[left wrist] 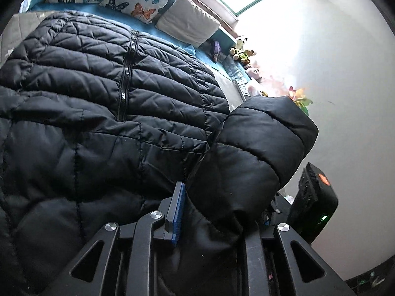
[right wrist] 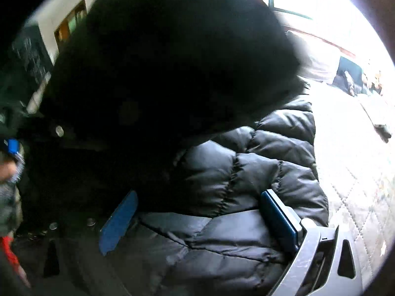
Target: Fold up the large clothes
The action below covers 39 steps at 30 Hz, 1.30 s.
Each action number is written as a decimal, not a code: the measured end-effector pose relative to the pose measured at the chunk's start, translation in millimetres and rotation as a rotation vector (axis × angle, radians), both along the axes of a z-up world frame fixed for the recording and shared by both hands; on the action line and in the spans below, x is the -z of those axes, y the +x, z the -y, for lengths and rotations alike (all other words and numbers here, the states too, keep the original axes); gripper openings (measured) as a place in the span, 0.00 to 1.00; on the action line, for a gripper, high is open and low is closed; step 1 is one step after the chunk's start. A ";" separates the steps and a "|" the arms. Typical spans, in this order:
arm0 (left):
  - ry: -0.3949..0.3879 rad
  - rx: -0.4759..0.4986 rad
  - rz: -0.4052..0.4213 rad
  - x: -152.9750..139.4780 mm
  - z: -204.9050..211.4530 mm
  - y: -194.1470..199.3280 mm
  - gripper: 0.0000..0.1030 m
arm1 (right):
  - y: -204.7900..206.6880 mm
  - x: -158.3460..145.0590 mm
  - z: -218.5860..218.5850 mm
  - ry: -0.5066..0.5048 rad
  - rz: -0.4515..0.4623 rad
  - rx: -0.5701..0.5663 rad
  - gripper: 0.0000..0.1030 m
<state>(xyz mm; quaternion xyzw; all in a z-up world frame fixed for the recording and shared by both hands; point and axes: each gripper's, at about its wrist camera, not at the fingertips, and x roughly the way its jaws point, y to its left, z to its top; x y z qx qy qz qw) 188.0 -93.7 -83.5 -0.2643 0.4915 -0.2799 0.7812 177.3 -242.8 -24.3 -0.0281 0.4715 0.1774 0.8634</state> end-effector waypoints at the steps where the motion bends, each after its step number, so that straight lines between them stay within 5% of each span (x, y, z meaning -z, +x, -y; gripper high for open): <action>1: -0.005 0.006 0.000 1.1 -0.7 -0.4 0.22 | -1.5 -6.0 4.1 0.003 0.013 0.014 1.00; 6: -0.017 0.038 0.027 -27.1 -1.7 -8.5 0.26 | -16.3 -40.9 26.0 -0.041 0.082 0.070 1.00; 11: -0.012 0.071 0.066 -21.6 -1.7 -15.9 0.32 | -31.8 -82.8 51.0 -0.055 0.166 0.166 1.00; 17: -0.002 0.107 0.122 -39.1 0.3 -34.8 0.51 | -26.2 -129.2 44.7 0.138 0.231 0.169 1.00; 20: -0.041 0.138 0.145 -44.7 0.8 -44.9 0.73 | -10.6 -130.0 26.7 0.234 0.211 0.100 1.00; 30: -0.146 0.117 0.155 -45.8 -26.3 -76.3 0.79 | 18.0 -95.8 -6.3 0.525 -0.023 -0.001 1.00; 39: -0.227 0.070 0.156 -64.1 -30.7 -64.7 0.86 | -3.7 -128.6 3.3 0.489 0.102 0.012 1.00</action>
